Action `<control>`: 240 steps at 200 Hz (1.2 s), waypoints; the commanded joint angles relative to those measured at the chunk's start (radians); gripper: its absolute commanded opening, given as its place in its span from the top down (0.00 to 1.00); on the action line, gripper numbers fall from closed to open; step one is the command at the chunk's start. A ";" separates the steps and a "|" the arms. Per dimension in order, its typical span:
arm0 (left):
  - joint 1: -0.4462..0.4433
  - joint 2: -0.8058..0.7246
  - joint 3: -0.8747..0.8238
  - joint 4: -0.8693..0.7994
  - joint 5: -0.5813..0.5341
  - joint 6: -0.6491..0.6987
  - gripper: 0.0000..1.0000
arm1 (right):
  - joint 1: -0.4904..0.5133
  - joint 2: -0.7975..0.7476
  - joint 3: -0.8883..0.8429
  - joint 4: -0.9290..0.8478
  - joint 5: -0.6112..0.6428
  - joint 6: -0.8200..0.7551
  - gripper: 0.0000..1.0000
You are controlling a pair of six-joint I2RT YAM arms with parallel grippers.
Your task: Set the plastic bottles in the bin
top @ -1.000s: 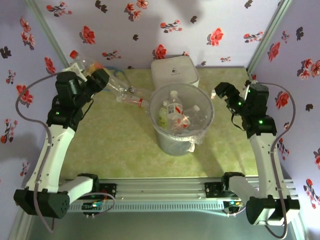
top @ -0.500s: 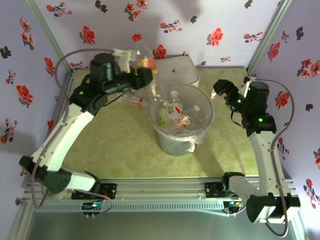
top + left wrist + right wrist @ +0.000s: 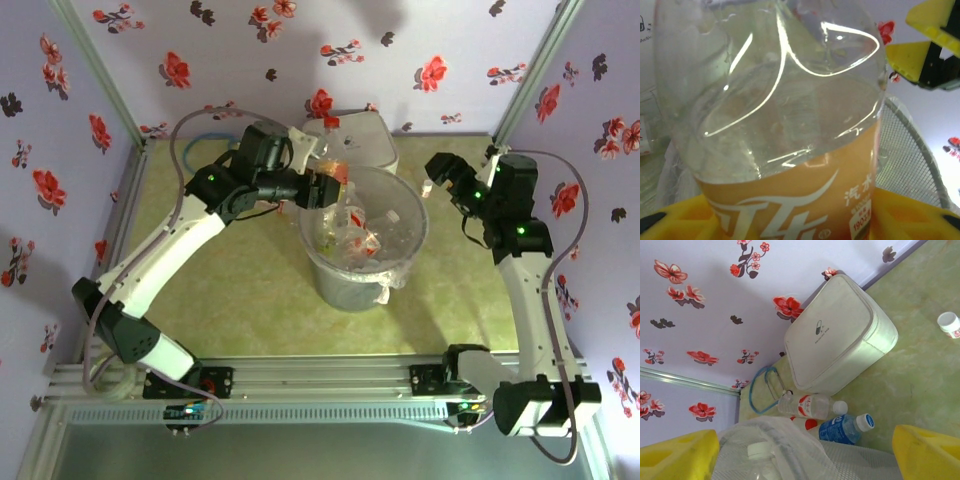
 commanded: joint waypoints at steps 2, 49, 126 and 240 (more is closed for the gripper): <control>-0.006 -0.032 0.020 -0.010 0.037 0.050 0.34 | 0.021 0.026 0.063 -0.003 -0.014 -0.029 0.10; -0.007 -0.061 0.014 0.008 0.039 0.081 0.12 | 0.136 0.128 0.258 -0.092 0.025 -0.135 0.10; 0.037 -0.164 -0.083 0.117 -0.022 0.039 0.24 | 0.399 0.334 0.476 -0.208 0.120 -0.273 0.27; 0.180 -0.165 -0.256 0.257 -0.030 -0.116 0.36 | 0.571 0.451 0.517 -0.433 0.137 -0.412 0.35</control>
